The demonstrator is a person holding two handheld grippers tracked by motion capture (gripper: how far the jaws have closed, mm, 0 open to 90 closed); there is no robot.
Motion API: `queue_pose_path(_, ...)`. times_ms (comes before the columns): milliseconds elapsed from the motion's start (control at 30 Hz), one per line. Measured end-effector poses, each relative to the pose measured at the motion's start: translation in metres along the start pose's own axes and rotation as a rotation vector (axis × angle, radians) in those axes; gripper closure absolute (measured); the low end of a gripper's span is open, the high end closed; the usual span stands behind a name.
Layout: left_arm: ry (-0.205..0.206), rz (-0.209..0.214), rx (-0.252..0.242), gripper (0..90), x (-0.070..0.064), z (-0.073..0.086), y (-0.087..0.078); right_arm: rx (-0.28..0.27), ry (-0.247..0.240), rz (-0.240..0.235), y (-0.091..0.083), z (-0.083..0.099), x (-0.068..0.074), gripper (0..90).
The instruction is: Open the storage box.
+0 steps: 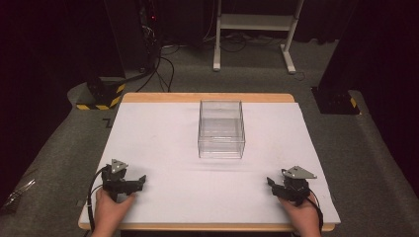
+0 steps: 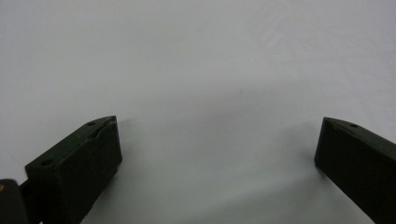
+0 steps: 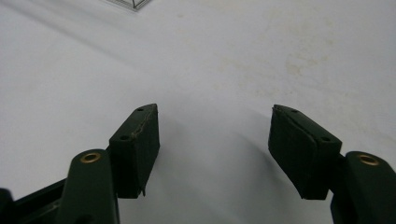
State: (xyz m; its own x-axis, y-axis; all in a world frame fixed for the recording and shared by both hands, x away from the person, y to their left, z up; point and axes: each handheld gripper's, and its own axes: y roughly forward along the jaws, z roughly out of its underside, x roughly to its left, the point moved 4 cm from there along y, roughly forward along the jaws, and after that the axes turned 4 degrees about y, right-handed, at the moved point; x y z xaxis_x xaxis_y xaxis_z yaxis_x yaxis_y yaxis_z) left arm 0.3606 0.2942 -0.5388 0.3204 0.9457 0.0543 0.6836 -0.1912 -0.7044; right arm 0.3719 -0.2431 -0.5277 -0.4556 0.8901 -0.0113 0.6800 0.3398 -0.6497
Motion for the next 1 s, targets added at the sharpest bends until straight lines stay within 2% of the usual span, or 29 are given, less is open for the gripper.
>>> queue_pose_path(300, 0.005, -0.001, 0.0, 0.6, 0.0002, 0.0001, -0.0001, -0.036, 0.008, -0.005, -0.003, 0.0, -0.0011, 33.2)
queue_pose_path(700, 0.003, -0.004, -0.002, 0.7, -0.0003, 0.0003, -0.0002, -0.027, 0.034, -0.014, -0.0029, -0.0002, -0.0026, 33.6)
queue_pose_path(1000, 0.006, -0.004, -0.001, 0.7, 0.0001, 0.0002, -0.0002, -0.075, 0.005, -0.014, -0.0075, -0.0014, 0.0007, 34.3)
